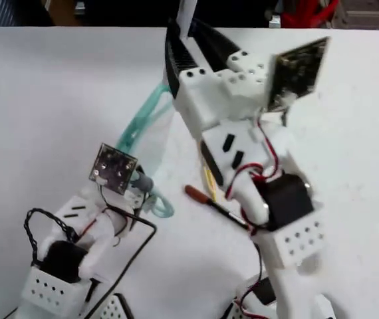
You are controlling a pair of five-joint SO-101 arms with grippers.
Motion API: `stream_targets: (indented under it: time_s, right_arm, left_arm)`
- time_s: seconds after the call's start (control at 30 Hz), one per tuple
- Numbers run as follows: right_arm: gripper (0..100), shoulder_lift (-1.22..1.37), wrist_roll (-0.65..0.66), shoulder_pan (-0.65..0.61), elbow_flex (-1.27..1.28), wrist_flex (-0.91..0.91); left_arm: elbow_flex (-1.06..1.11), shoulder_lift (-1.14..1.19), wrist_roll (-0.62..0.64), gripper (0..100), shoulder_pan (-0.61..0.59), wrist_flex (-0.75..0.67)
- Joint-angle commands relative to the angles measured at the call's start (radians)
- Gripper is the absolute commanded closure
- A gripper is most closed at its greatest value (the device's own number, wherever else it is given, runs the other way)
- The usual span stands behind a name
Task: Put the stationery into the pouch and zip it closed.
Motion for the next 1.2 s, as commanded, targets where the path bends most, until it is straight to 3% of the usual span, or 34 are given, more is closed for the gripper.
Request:
stream_targets:
  time_s: [0.0, 0.23, 0.53, 0.6, 0.73, 0.8, 0.97, 1.17]
  right_arm:
    - [98.1, -0.03, -0.008, -0.008, 0.074, -0.041]
    - [98.1, -0.012, -0.006, 0.042, 0.235, -0.14]
    - [97.1, -0.013, -0.003, -0.038, 0.252, 0.008]
    - [89.1, -0.013, 0.055, -0.071, 0.229, 0.079]
    - [62.0, -0.013, 0.135, -0.073, 0.143, 0.211]
    - [56.2, -0.013, 0.187, -0.045, 0.068, 0.305]
    - [67.6, -0.004, 0.21, 0.105, -0.087, 0.492]
    - [85.1, -0.002, 0.222, 0.323, 0.008, 0.63]
  left_arm:
    - [-0.028, 0.013, -0.008, 98, -0.007, -0.029]
    - [-0.028, 0.013, -0.006, 98, -0.007, -0.029]
    - [-0.028, 0.013, -0.006, 98, -0.007, -0.029]
    - [-0.028, 0.013, -0.006, 98, -0.008, -0.028]
    - [-0.028, 0.013, -0.006, 98, -0.008, -0.028]
    - [-0.028, 0.013, -0.006, 98, -0.008, -0.028]
    - [-0.028, 0.013, -0.008, 98, -0.008, -0.026]
    - [-0.034, 0.013, -0.005, 98, -0.054, -0.029]
